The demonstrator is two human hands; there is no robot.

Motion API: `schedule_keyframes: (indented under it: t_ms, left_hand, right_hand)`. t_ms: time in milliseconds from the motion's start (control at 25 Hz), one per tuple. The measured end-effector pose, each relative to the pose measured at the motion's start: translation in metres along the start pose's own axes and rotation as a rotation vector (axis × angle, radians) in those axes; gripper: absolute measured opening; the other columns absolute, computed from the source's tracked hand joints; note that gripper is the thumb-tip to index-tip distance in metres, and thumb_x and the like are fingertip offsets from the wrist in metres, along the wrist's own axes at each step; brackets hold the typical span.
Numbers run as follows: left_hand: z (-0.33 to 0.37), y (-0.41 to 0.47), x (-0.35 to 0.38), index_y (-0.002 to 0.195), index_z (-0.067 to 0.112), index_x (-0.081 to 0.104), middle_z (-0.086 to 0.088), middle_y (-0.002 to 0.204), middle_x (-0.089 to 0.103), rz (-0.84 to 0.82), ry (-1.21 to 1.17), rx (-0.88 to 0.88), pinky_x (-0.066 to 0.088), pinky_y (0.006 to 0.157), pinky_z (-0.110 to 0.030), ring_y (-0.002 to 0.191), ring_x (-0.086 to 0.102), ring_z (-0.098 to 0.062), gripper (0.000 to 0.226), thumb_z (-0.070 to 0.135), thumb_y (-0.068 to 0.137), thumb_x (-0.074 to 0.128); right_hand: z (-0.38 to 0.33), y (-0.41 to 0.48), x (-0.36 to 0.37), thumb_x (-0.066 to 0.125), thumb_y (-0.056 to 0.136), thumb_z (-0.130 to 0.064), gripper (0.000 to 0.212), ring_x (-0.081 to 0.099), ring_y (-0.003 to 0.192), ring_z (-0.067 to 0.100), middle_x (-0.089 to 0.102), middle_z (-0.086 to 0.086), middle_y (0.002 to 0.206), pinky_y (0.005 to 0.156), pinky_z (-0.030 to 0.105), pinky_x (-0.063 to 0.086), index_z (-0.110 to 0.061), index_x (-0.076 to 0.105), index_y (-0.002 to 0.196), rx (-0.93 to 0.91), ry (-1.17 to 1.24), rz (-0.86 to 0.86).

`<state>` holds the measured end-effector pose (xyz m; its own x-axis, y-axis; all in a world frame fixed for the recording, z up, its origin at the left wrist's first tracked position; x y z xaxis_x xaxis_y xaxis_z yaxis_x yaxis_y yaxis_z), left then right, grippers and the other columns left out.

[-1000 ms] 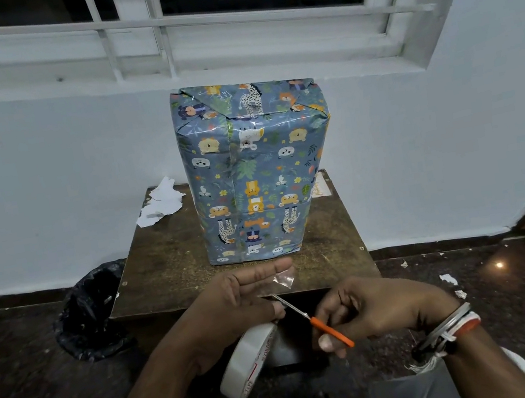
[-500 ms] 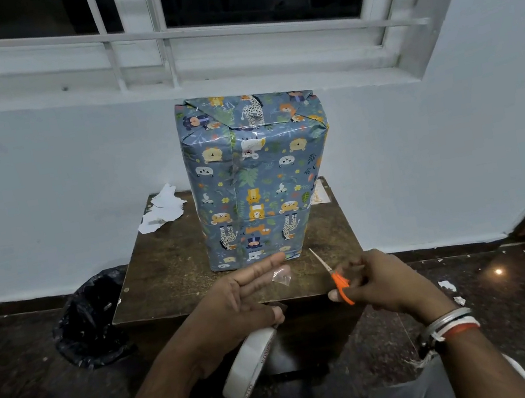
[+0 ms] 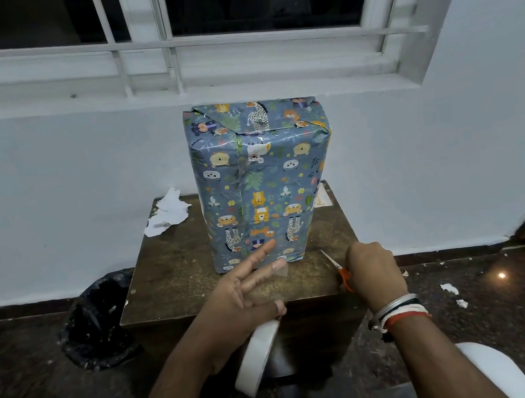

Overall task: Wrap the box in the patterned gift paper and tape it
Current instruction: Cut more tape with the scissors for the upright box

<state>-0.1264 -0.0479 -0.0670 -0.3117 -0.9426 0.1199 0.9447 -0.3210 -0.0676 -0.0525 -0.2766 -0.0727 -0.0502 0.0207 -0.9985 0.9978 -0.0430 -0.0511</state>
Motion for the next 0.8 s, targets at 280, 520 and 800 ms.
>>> schedule_keyframes:
  t_ms: [280,520,800]
  left_hand:
    - [0.006,-0.005,0.004,0.150,0.045,0.042,0.013,0.145,0.059,0.051,0.004,0.078,0.056,0.088,-0.031,0.093,0.066,-0.011,0.091,-0.011,0.085,0.073]
    - [0.019,-0.009,0.013,0.153,0.045,0.038,0.014,0.147,0.057,0.061,-0.012,0.129,0.056,0.087,-0.034,0.088,0.063,-0.021,0.094,-0.014,0.087,0.069]
    - [0.047,-0.027,0.024,0.152,0.051,0.035,0.017,0.147,0.056,0.091,0.095,0.199,0.055,0.081,-0.032,0.074,0.061,-0.020,0.096,-0.009,0.088,0.072]
  right_hand:
    - [-0.008,-0.012,-0.003,0.064,0.097,-0.023,0.013,0.070,0.097,0.029,0.072,0.009,0.100,0.076,0.034,0.052,-0.015,0.071,0.104,-0.047,0.217,0.087]
    - [-0.045,-0.048,-0.037,0.076,0.092,-0.021,0.017,0.074,0.086,0.014,0.079,0.012,0.092,0.079,0.023,0.059,-0.009,0.077,0.104,-0.074,1.556,-0.184]
    - [-0.055,-0.067,-0.074,0.083,0.081,-0.013,0.025,0.073,0.082,0.021,0.077,0.020,0.091,0.071,0.021,0.061,0.000,0.076,0.101,-0.018,1.751,-0.226]
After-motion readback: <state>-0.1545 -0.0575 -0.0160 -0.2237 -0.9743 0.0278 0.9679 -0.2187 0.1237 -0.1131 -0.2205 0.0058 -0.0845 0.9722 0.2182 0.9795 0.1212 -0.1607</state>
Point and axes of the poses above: each hand's wrist, its own y-axis towards the middle knuckle, its own x-axis out of the palm, z = x × y, the point moved 3 cm from there along y, towards the middle knuckle
